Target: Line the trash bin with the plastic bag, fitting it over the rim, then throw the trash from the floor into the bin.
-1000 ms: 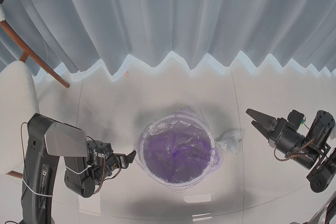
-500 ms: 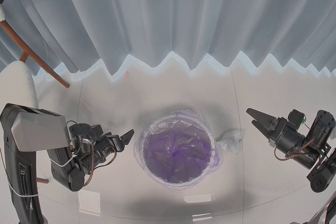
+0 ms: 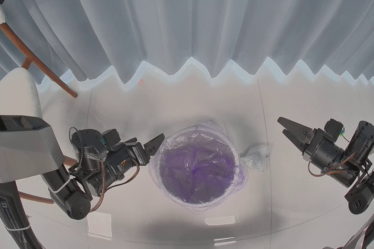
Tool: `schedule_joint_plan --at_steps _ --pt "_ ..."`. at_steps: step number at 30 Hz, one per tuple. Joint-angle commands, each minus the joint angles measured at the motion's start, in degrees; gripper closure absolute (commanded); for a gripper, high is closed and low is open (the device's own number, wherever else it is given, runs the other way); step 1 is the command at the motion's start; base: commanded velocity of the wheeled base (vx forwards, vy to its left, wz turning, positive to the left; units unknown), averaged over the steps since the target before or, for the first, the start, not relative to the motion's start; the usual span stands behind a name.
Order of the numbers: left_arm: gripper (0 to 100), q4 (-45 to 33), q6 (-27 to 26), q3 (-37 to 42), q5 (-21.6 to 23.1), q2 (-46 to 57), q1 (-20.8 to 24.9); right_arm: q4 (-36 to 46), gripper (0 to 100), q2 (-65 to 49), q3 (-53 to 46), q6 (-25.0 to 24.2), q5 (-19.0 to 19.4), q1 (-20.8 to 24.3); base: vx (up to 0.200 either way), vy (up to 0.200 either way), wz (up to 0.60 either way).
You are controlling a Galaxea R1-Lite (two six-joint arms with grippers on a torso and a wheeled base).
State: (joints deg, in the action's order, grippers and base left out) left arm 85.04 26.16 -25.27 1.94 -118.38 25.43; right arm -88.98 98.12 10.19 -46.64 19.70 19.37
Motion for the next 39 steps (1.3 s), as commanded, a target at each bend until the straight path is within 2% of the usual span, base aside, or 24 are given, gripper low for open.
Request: schedule_joint_plan --at_steps 1,4,5,6,8,12,15,16,17,18,20,22,24,28,34,38,39 --pt "0 -8.05 0.91 -1.97 -0.80 7.03 2.52 -0.93 0 -3.82 -0.26 -1.00 1.57 0.05 0.000 0.000 0.00" --pt "0 -21.32 1.79 -3.91 -0.62 12.21 1.90 -0.93 0 -4.08 -0.17 -1.17 1.92 0.05 0.000 0.000 0.00" --pt "0 -21.85 1.88 -4.00 -0.62 12.30 1.90 -0.93 0 -4.08 -0.17 -1.17 1.92 0.05 0.000 0.000 0.00" --pt "0 -26.24 3.72 -5.05 -0.71 13.71 1.64 -0.93 0 -4.08 -0.17 -1.17 1.92 -0.12 0.000 0.000 0.00" --pt "0 -29.32 7.24 -6.28 -0.62 14.85 1.46 -0.93 0 -4.08 0.00 -1.17 1.92 -0.39 0.000 0.000 0.00" --pt "0 -32.48 12.16 -6.02 -0.71 16.17 1.90 -0.93 0 -4.61 -0.17 -1.26 1.92 -0.39 0.000 0.000 0.00" --pt "0 -33.36 17.08 -2.85 -0.71 15.64 2.87 -0.93 0 -5.13 0.18 -2.58 1.92 -0.39 0.000 0.000 0.00" --pt "0 -33.36 17.08 -2.85 -0.71 15.64 2.87 -0.93 0 -5.13 0.18 -2.58 1.92 -0.39 0.000 0.000 0.00" --pt "0 -33.98 21.12 -3.29 -0.62 15.73 2.96 -0.93 0 -5.57 0.62 -3.81 1.83 -0.47 0.000 0.000 0.00" --pt "0 -34.07 21.48 -3.47 -0.62 15.81 2.96 -0.93 0 -5.66 0.71 -3.81 1.83 -0.47 0.000 0.000 0.00" --pt "0 -35.03 26.05 -5.14 -0.62 15.99 3.22 -0.93 0 -6.72 0.88 -4.34 1.83 -0.47 0.000 0.000 0.00" --pt "0 -36.70 26.57 -5.40 -0.71 16.08 3.84 -0.93 0 -7.16 0.88 -4.25 1.83 -0.47 0.000 0.000 0.00" --pt "0 -42.33 27.19 -6.37 -1.24 16.08 6.12 -0.85 0 -9.09 0.97 -4.25 1.92 -0.47 0.000 0.000 0.00" --pt "0 -46.98 29.56 -11.29 -4.66 15.29 8.76 -0.85 0 -10.76 0.97 -4.25 2.01 -0.39 0.000 0.000 0.00" --pt "0 -55.25 30.26 -17.44 -5.37 12.56 11.13 -0.85 0 -12.25 1.50 -4.25 2.01 -0.47 0.000 0.000 0.00" --pt "0 -56.74 31.58 -17.71 -5.37 12.04 12.19 0.12 0 -14.10 2.20 -4.25 2.01 -0.83 0.000 0.000 0.00" --pt "0 -56.74 31.67 -18.23 -5.37 10.28 12.28 2.58 0 -15.33 2.90 -4.25 2.01 -1.00 0.000 0.000 0.00"
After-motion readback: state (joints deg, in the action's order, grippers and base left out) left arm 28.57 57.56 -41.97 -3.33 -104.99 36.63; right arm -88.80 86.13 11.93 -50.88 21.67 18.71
